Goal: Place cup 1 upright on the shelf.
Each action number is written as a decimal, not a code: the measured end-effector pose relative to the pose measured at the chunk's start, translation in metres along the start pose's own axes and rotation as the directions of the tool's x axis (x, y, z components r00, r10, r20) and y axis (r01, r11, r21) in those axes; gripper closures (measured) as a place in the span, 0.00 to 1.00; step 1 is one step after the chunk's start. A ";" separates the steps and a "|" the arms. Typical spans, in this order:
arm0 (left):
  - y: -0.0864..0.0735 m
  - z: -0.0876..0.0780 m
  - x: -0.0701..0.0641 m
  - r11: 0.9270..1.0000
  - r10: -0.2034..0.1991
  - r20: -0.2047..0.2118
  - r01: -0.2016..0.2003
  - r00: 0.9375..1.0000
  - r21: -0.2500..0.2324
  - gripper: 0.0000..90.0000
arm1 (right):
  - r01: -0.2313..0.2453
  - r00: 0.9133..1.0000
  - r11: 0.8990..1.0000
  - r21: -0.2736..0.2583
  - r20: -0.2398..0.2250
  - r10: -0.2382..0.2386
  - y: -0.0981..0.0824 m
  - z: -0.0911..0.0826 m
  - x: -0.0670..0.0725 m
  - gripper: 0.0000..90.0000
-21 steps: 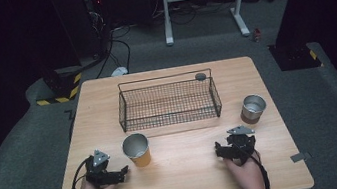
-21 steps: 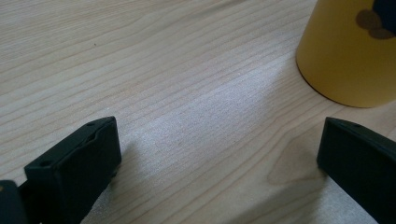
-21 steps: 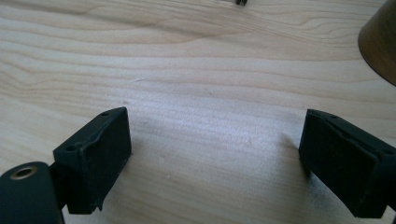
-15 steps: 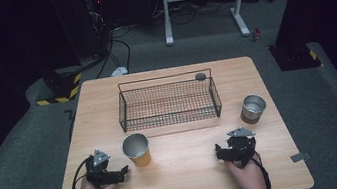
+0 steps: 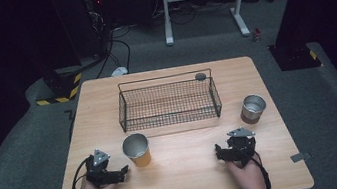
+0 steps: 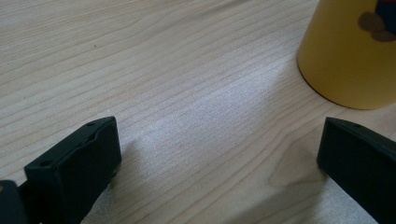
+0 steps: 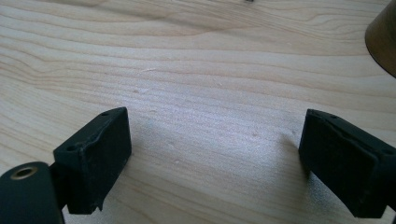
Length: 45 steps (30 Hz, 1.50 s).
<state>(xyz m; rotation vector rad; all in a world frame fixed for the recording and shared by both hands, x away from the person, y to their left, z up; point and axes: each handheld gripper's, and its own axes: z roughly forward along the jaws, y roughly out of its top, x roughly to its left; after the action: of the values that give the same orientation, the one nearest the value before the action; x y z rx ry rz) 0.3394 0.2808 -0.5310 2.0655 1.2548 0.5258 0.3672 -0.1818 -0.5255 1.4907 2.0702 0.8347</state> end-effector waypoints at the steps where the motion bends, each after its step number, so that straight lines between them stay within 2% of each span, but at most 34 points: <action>1: 0.000 0.000 0.000 1.000 0.000 0.000 0.000 1.000 0.000 0.00 | 0.000 1.000 1.000 0.000 -0.001 0.000 0.000 0.000 0.000 0.10; 11: -0.001 0.000 0.000 1.000 -0.002 -0.002 0.002 1.000 -0.002 0.00 | 0.011 1.000 1.000 0.000 -0.009 -0.011 -0.004 -0.004 -0.002 0.10; 26: 0.002 -0.002 0.002 1.000 0.013 0.005 -0.013 1.000 0.025 0.00 | 0.015 1.000 1.000 -0.001 -0.017 -0.015 -0.007 -0.007 -0.003 0.10; 30: 0.003 -0.005 0.003 1.000 0.003 0.005 -0.003 1.000 -0.005 0.00 | 0.015 1.000 1.000 -0.001 -0.017 -0.015 -0.007 -0.007 -0.003 0.10; 32: 0.004 -0.011 0.004 0.999 -0.002 0.007 0.002 1.000 -0.039 0.00 | 0.016 1.000 1.000 -0.001 -0.017 -0.016 -0.007 -0.007 -0.003 0.10; 36: 0.005 -0.016 0.004 0.998 0.006 0.016 -0.005 1.000 -0.063 0.00 | 0.016 1.000 1.000 -0.001 -0.017 -0.016 -0.007 -0.007 -0.003 0.10; 38: 0.006 -0.021 0.004 0.996 -0.003 0.038 0.007 0.999 -0.086 0.00 | 0.016 1.000 1.000 -0.001 -0.017 -0.016 -0.007 -0.007 -0.003 0.10; 42: 0.008 -0.027 0.003 0.994 0.005 0.044 0.000 0.999 -0.109 0.00 | 0.016 1.000 1.000 -0.001 -0.018 -0.016 -0.007 -0.007 -0.003 0.10; 45: 0.010 -0.034 0.001 0.990 0.008 0.060 0.001 0.998 -0.143 0.00 | 0.016 1.000 1.000 -0.002 -0.017 -0.016 -0.007 -0.007 -0.003 0.10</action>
<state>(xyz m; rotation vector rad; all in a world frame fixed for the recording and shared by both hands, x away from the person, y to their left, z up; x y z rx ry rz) 0.3245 0.2890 -0.4995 1.9497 1.1448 0.5355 0.3584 -0.1881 -0.5254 1.4692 2.0911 0.8458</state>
